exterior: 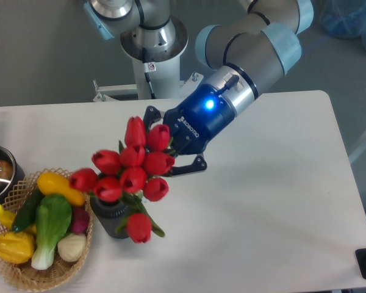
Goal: Insert the flowers into the vase
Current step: 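Swing the tulips over the black vase, stems pointing down, then lower the tulip stems into the black vase opening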
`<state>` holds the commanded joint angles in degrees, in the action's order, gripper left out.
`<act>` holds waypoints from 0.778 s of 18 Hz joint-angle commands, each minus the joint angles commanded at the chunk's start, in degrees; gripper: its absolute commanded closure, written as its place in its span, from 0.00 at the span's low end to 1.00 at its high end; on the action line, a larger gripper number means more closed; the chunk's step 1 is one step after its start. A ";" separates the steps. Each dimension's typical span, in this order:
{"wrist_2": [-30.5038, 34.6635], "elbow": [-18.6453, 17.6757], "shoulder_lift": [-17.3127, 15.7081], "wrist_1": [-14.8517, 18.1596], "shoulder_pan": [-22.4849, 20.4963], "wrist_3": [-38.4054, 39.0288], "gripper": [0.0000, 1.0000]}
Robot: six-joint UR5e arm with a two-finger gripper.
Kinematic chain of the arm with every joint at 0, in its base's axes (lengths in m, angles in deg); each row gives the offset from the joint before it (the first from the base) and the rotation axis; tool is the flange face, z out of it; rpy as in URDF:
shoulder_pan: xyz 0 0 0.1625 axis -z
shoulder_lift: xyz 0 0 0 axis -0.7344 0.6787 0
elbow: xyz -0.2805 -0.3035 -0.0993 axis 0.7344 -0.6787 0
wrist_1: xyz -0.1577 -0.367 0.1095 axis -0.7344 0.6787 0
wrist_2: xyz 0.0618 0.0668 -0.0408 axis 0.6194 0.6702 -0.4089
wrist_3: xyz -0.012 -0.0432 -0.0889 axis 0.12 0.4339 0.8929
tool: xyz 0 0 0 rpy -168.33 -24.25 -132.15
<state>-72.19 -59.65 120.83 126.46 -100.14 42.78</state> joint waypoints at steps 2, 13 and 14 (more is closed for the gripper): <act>-0.45 -1.93 -0.35 0.00 0.27 -1.84 0.84; -1.33 -7.92 -1.32 0.00 1.58 -7.82 0.84; -1.24 -8.00 -1.06 0.00 1.67 -8.78 0.84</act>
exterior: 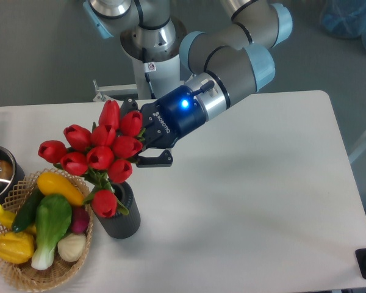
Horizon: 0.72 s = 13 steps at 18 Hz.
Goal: Insert the flowers into the vase
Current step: 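Lower the tulip stems into the black vase opening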
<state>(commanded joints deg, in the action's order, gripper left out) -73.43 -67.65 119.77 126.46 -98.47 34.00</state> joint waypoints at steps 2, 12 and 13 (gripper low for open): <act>0.00 -0.09 0.53 0.00 0.09 -1.32 0.84; 5.09 -2.63 3.43 0.17 1.50 -7.29 0.79; 5.53 -3.42 3.52 0.18 1.50 -8.96 0.72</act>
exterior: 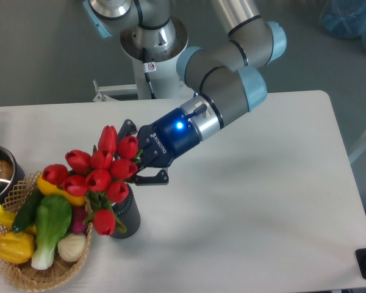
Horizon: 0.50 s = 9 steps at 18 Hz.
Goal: Insert the flowers into the vase
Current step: 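Lower the tulip stems into the black vase opening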
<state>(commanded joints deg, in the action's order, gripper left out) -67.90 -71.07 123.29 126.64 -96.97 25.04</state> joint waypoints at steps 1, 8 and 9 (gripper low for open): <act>0.70 -0.88 0.00 0.09 0.00 -1.23 0.71; 3.61 -3.35 0.35 0.00 0.00 -2.83 0.44; 3.87 -3.35 0.44 0.09 0.00 -2.83 0.38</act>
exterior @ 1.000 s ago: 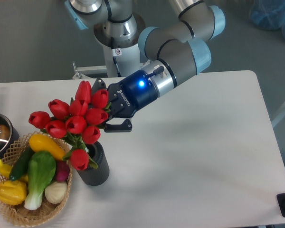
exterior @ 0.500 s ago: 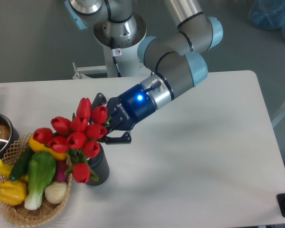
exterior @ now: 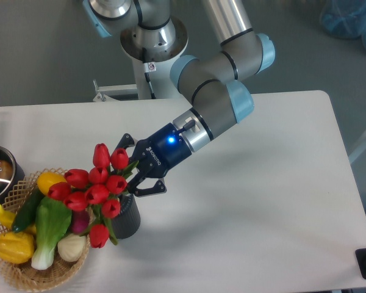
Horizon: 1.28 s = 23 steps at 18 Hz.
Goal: Insert the flowers into the vase
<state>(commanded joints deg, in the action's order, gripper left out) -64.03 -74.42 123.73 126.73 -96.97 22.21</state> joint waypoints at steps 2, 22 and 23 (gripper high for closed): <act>1.75 -0.44 0.18 0.00 0.00 0.00 0.23; 26.72 -0.36 -6.24 -0.17 -7.46 -8.07 0.00; 29.24 0.43 -6.33 -0.09 -8.43 -9.22 0.00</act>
<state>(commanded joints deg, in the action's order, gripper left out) -34.79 -73.99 117.40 126.64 -105.40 12.99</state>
